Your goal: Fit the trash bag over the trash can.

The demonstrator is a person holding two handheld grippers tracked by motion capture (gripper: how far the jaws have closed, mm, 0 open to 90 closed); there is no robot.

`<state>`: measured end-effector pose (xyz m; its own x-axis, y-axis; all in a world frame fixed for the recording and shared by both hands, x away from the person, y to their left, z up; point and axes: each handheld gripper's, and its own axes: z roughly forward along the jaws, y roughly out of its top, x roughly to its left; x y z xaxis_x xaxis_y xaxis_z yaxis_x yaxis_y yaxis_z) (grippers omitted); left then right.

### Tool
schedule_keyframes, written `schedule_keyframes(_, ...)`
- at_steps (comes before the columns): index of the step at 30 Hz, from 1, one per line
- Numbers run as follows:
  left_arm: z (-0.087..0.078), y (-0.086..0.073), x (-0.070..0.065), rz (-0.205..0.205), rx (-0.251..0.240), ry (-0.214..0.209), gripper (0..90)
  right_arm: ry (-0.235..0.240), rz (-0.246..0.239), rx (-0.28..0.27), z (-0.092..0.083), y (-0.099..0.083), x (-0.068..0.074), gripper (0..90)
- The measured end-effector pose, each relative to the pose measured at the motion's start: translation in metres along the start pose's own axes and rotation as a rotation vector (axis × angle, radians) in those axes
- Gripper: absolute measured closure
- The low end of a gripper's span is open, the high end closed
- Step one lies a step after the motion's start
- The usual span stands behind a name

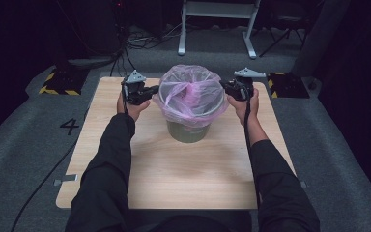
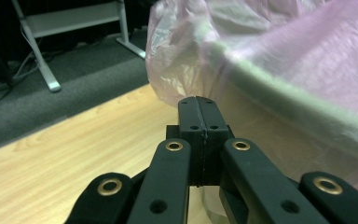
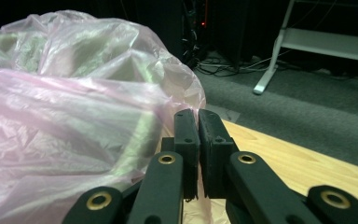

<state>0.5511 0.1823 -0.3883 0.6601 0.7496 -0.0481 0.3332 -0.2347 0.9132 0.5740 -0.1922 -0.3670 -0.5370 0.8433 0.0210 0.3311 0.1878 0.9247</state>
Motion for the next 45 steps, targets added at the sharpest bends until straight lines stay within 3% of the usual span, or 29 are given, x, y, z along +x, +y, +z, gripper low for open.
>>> schedule_keyframes(7,0.006,-0.016,0.001,-0.015,0.043,-0.012,90.0,0.026,0.045,0.053,0.007,-0.015,-0.008,87.3)
schedule_keyframes(13,0.0,-0.029,0.002,-0.008,0.055,-0.014,90.0,0.043,0.048,0.078,0.004,-0.026,-0.009,87.1)
schedule_keyframes(15,-0.005,-0.032,0.002,0.001,0.053,-0.001,90.0,0.045,0.044,0.085,0.003,-0.03,-0.01,85.5)
schedule_keyframes(18,-0.017,-0.034,0.003,0.003,0.013,0.009,88.9,0.061,0.035,0.08,-0.001,-0.034,-0.012,80.0)
schedule_keyframes(20,-0.026,-0.032,0.003,0.01,0.005,0.042,72.0,0.047,0.026,0.076,-0.006,-0.033,-0.014,70.2)
schedule_keyframes(23,-0.036,-0.03,0.003,0.019,-0.011,0.036,61.1,0.071,0.009,0.059,-0.015,-0.031,-0.017,56.6)
schedule_keyframes(25,-0.052,-0.028,0.003,0.021,-0.037,0.034,46.6,0.077,-0.008,0.057,-0.023,-0.028,-0.019,46.5)
schedule_keyframes(27,-0.062,-0.027,0.001,0.031,-0.038,0.055,38.8,0.072,-0.026,0.057,-0.032,-0.026,-0.02,41.5)
schedule_keyframes(29,-0.069,-0.028,-0.001,0.031,-0.05,0.026,31.7,0.064,-0.046,0.051,-0.04,-0.023,-0.022,37.8)
schedule_keyframes(32,-0.076,-0.029,-0.01,0.078,-0.054,-0.049,29.3,0.103,-0.055,0.028,-0.055,-0.02,-0.025,37.4)
schedule_keyframes(34,-0.077,-0.029,-0.021,0.132,-0.029,-0.059,29.0,0.128,-0.106,0.016,-0.068,-0.019,-0.022,37.3)
schedule_keyframes(36,-0.074,-0.029,-0.03,0.169,0.005,-0.07,29.0,0.192,-0.168,0.022,-0.079,-0.022,-0.016,36.8)
schedule_keyframes(39,-0.069,-0.027,-0.039,0.215,0.039,-0.044,29.3,0.262,-0.251,0.047,-0.089,-0.031,-0.001,32.5)
schedule_keyframes(44,-0.061,-0.026,-0.038,0.207,0.028,-0.054,31.6,0.323,-0.363,0.071,-0.093,-0.042,0.027,28.3)
schedule_keyframes(45,-0.06,-0.026,-0.038,0.207,0.019,-0.06,35.8,0.327,-0.373,0.074,-0.092,-0.043,0.031,28.5)
